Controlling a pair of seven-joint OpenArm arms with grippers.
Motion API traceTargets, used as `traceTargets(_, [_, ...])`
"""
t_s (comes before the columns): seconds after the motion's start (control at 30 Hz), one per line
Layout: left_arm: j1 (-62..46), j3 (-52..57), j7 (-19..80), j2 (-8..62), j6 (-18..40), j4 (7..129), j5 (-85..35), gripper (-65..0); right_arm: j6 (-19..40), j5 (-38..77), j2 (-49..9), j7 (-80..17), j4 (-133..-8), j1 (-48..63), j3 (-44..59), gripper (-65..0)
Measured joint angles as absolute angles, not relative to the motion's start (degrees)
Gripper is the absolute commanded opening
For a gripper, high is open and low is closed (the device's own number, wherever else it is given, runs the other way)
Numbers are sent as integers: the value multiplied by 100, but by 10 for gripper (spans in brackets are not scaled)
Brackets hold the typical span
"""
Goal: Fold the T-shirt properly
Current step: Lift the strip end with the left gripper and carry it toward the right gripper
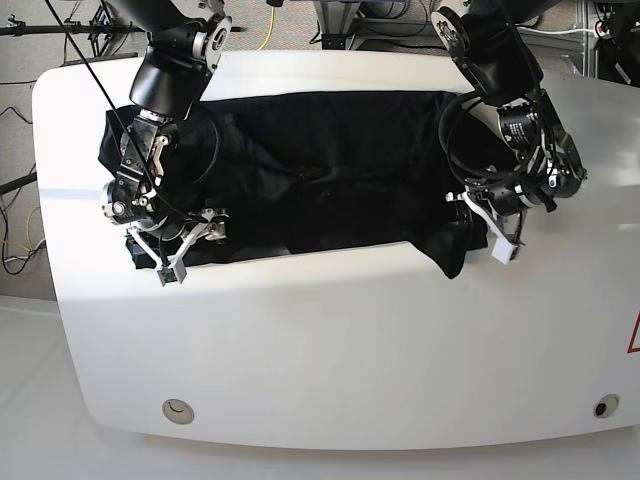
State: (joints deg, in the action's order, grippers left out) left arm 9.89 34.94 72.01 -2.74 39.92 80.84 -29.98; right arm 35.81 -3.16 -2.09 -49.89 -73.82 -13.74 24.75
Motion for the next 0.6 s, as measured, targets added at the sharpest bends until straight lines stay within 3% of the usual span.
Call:
traceTargets(0.23, [1031,3559,7185,-169,3990,9183,-2989,-650,3559,-336,-207,-4984,-7380,-1374,2475,-59])
traceTargets(0.6, [1011,3527,7210,-14,3990,9721,-2998,-650,3555,-325,-189,-4987,-7380,-1374,2475,-59])
